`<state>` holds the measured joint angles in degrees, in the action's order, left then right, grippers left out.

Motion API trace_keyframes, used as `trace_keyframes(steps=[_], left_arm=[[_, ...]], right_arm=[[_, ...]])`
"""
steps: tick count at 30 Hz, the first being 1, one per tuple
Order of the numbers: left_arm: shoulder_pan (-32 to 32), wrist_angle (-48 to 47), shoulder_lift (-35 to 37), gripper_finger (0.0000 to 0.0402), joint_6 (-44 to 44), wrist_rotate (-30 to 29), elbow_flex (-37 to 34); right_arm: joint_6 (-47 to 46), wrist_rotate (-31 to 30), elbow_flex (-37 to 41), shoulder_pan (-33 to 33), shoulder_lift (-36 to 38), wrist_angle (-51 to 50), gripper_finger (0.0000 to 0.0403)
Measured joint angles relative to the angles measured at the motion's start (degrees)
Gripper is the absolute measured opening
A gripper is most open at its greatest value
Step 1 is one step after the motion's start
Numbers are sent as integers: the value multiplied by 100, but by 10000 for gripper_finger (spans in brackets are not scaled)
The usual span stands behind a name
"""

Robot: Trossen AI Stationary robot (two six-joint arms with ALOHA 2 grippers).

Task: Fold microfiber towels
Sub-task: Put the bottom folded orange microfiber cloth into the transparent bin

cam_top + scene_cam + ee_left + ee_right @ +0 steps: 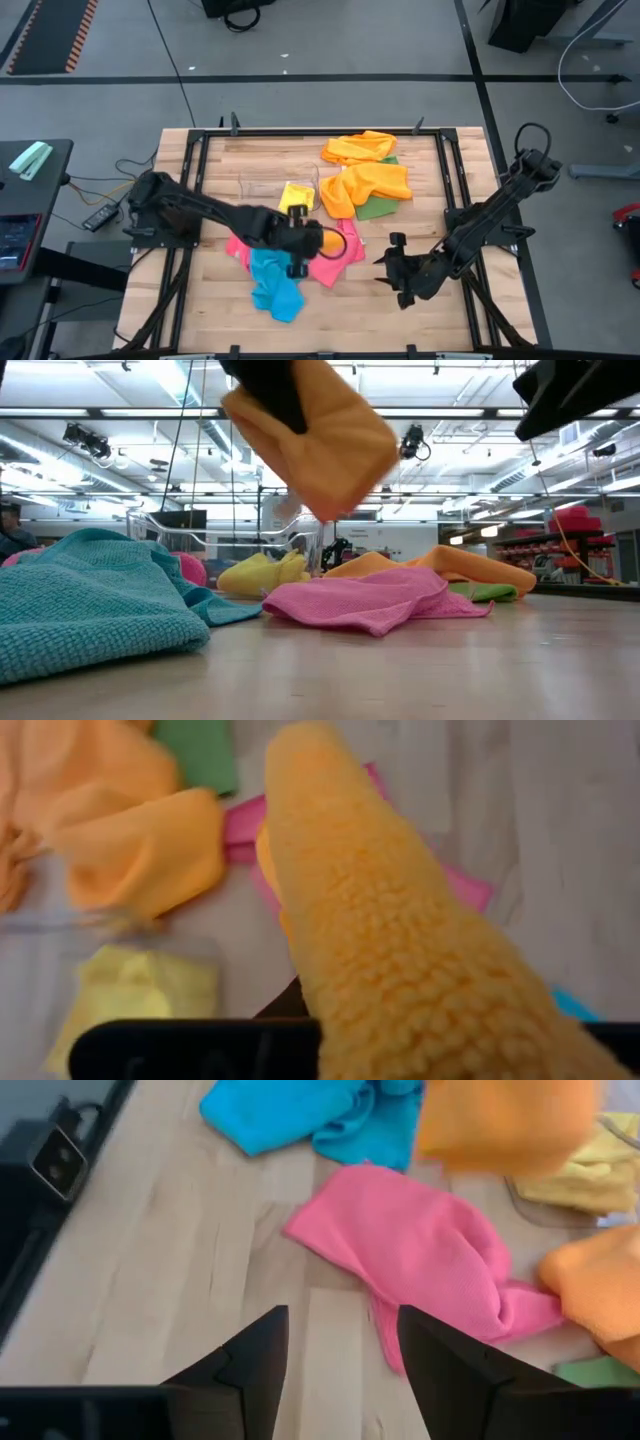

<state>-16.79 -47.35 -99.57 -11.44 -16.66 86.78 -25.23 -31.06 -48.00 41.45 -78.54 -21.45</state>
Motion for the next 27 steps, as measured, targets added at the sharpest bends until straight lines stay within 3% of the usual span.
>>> trace_keyframes(steps=[12, 19, 27], left_arm=[[1077, -1933, 539, 27, 154, -22, 0], [1524, -1980, 445, 34, 433, -878, -2], [1460, -1886, -172, 31, 727, -2131, -1]], right_arm=[[-24, -373, 3, -7, -105, -29, 197], [-18, -405, 3, -7, -105, -49, 197], [-28, -519, 84, -7, -101, 65, 197]])
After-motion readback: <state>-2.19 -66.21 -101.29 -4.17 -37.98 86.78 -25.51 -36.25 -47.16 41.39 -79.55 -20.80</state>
